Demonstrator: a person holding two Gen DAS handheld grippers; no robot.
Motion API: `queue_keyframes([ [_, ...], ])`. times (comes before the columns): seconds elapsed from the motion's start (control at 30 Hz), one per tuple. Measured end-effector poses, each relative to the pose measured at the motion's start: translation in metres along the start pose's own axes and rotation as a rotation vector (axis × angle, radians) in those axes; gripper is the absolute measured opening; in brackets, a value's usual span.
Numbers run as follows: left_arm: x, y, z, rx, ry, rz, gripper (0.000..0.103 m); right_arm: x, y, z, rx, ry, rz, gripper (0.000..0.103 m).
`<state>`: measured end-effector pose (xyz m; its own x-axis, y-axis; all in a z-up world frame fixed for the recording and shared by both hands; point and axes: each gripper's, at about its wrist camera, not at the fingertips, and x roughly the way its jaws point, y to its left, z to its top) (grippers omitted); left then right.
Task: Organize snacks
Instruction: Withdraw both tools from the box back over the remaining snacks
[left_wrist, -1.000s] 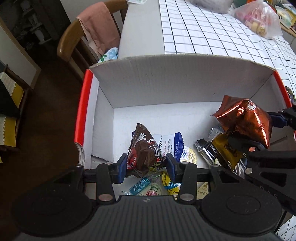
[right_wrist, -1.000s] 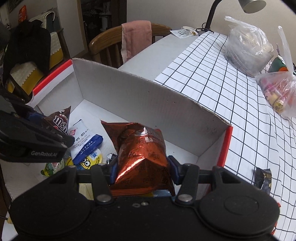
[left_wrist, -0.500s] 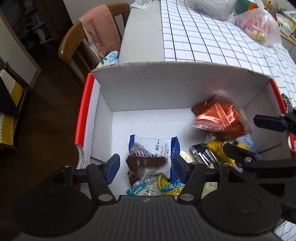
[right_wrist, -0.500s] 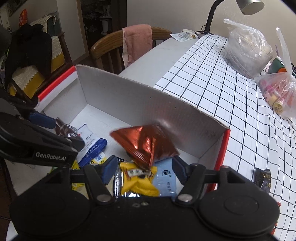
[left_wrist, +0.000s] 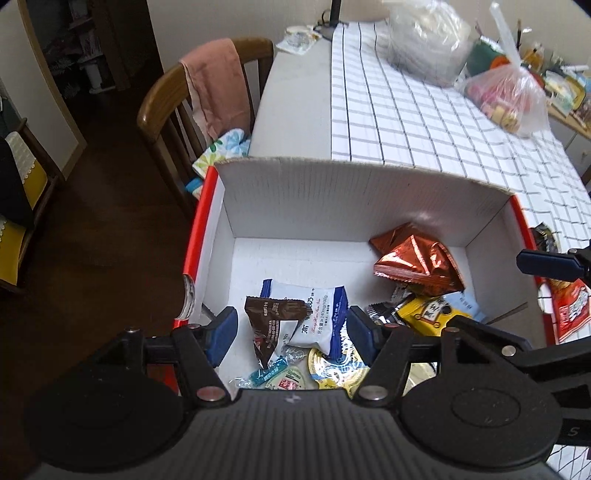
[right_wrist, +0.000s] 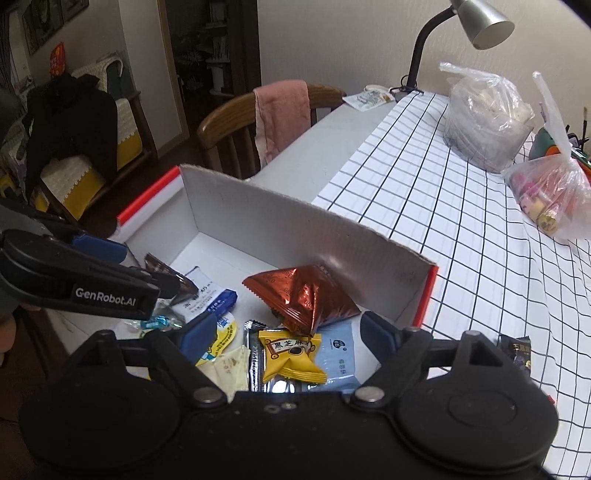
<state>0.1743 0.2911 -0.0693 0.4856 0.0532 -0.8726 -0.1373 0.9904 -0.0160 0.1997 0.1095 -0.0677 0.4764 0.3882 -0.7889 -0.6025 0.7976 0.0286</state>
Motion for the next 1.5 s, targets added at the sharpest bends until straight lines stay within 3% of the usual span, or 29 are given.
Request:
queue_keyframes([
  [0.2, -0.026, 0.0, -0.008, -0.022, -0.076, -0.023, 0.065, -0.026, -0.004, -0.004, 0.023, -0.04, 0.02, 0.086],
  [0.37, -0.05, -0.01, -0.015, -0.034, -0.158, -0.021, 0.071, -0.05, -0.014, -0.012, 0.041, -0.077, 0.037, 0.088],
  [0.43, -0.059, -0.015, -0.018, -0.032, -0.182, -0.027, 0.071, -0.06, -0.02, -0.017, 0.052, -0.096, 0.04, 0.097],
  [0.5, -0.067, -0.021, -0.02, -0.025, -0.208, -0.037, 0.071, -0.07, -0.027, -0.021, 0.062, -0.12, 0.042, 0.097],
  [0.83, -0.096, -0.078, -0.034, 0.004, -0.317, -0.081, 0.076, -0.116, -0.08, -0.054, 0.11, -0.204, 0.018, 0.103],
  [1.13, -0.099, -0.15, -0.037, 0.013, -0.322, -0.135, 0.077, -0.137, -0.15, -0.094, 0.135, -0.205, -0.073, 0.103],
  [1.5, -0.076, -0.24, -0.048, 0.009, -0.255, -0.157, 0.077, -0.105, -0.207, -0.135, 0.105, -0.116, -0.137, 0.103],
])
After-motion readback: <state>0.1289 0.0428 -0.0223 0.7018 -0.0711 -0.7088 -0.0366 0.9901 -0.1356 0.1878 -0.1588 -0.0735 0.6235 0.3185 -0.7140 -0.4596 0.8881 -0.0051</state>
